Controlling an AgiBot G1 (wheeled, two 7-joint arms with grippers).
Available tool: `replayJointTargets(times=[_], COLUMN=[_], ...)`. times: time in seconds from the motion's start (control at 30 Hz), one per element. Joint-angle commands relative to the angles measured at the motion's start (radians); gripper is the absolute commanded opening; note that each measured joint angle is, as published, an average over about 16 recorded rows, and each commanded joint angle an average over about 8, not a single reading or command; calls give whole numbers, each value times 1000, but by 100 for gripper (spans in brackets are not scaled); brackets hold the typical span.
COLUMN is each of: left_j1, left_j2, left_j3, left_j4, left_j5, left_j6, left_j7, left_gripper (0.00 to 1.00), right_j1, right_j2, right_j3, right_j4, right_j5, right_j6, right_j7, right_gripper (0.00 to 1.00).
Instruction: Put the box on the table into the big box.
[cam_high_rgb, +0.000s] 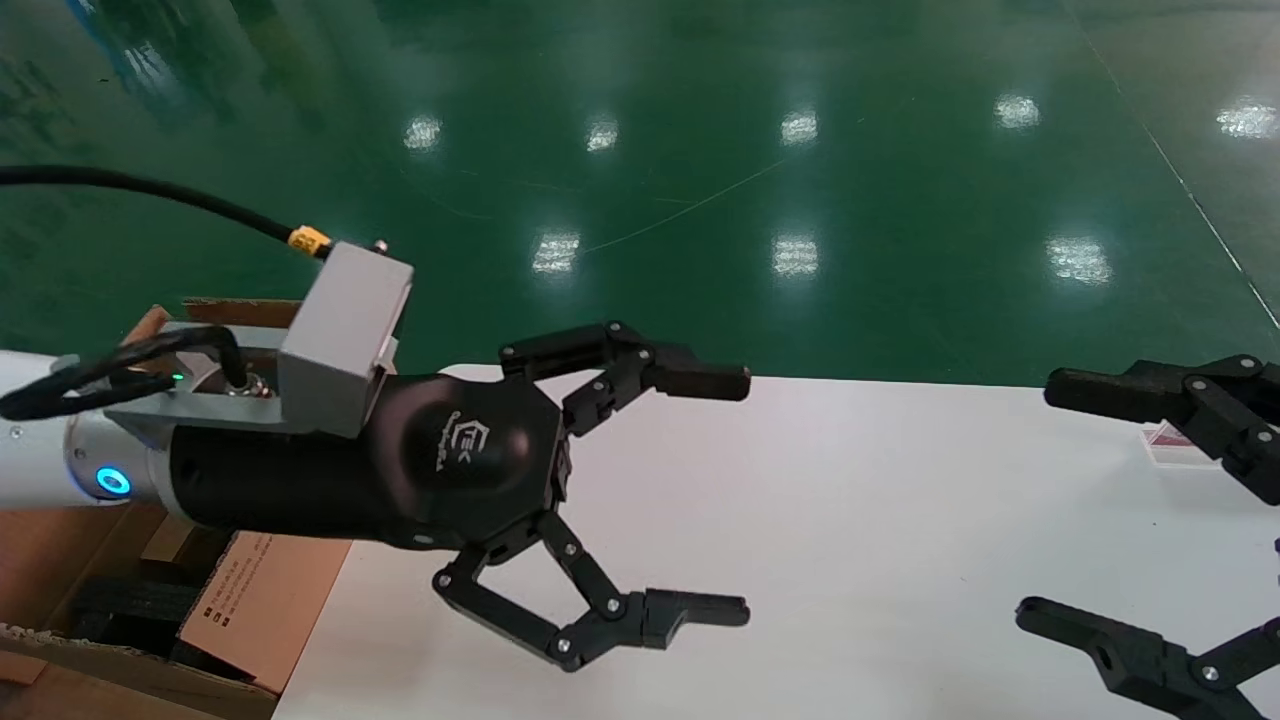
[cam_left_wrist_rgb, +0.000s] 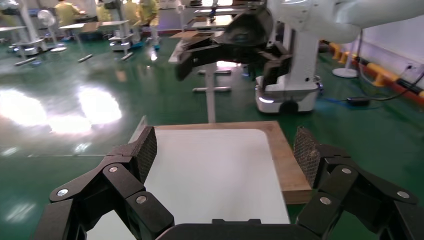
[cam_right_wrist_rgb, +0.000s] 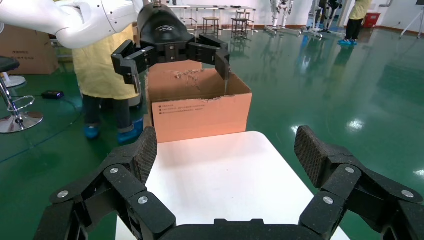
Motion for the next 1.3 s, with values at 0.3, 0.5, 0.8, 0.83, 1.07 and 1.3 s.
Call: replayJointTargets(times=[0.3, 0.5, 0.8, 0.83, 1.07, 1.3], left_j1=[8, 4, 1, 0, -1, -1], left_j2=[2, 1, 0, 0, 0, 0], left_j3=[-5, -3, -1, -1, 0, 0], left_j4=[-15, -7, -1, -1, 2, 3], left_j5=[-10, -5, -1, -1, 1, 2], left_j6=[5, 3, 0, 0, -1, -1], left_j7=[-3, -2, -1, -1, -1, 0], left_gripper=[100, 100, 100, 100, 100, 100], right_j1=[0, 0, 0, 0, 0, 0], right_j2=[0, 0, 0, 0, 0, 0], right_j3=[0, 0, 0, 0, 0, 0], right_j4=[0, 0, 0, 0, 0, 0], right_j5=[0, 0, 0, 0, 0, 0], right_j6=[0, 0, 0, 0, 0, 0], right_j7=[0, 0, 0, 0, 0, 0], right_gripper=[100, 100, 100, 100, 100, 100])
